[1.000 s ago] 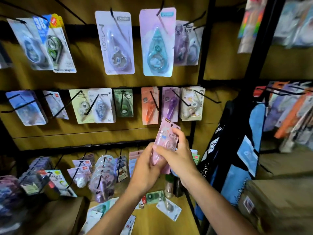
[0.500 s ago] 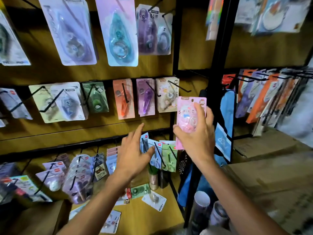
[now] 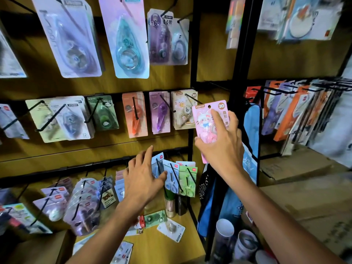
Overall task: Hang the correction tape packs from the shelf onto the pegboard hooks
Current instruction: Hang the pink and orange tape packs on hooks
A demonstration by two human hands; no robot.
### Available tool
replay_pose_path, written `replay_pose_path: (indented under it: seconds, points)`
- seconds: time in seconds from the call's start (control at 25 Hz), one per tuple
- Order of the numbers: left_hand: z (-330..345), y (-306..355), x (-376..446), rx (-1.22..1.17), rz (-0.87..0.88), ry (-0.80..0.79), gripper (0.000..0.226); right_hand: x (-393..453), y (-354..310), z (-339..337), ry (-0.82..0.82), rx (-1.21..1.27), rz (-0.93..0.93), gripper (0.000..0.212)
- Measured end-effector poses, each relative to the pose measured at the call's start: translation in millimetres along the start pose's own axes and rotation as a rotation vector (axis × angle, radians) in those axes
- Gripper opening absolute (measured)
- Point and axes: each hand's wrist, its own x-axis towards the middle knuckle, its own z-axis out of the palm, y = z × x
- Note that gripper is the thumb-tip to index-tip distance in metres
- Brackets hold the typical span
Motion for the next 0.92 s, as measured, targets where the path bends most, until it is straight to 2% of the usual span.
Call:
replay_pose_path:
  seconds: [0.44, 0.6, 0.92]
  points:
    - [-1.8, -7.9, -4.5, -0.028, 0.003, 0.004, 0.087, 5.6, -13.6, 13.1, -0.06, 0.17, 0.175, 0.084]
    - [0.3, -11.0, -3.3, -0.037, 0.003, -0.005, 0.087, 14.9, -15.7, 22.1, -0.106, 0.172, 0.185, 0.084]
    - [5.9, -35.6, 6.8, 0.0, -0.004, -0.008, 0.09, 69.0, -23.7, 83.4, -0.138, 0.174, 0.189, 0.089]
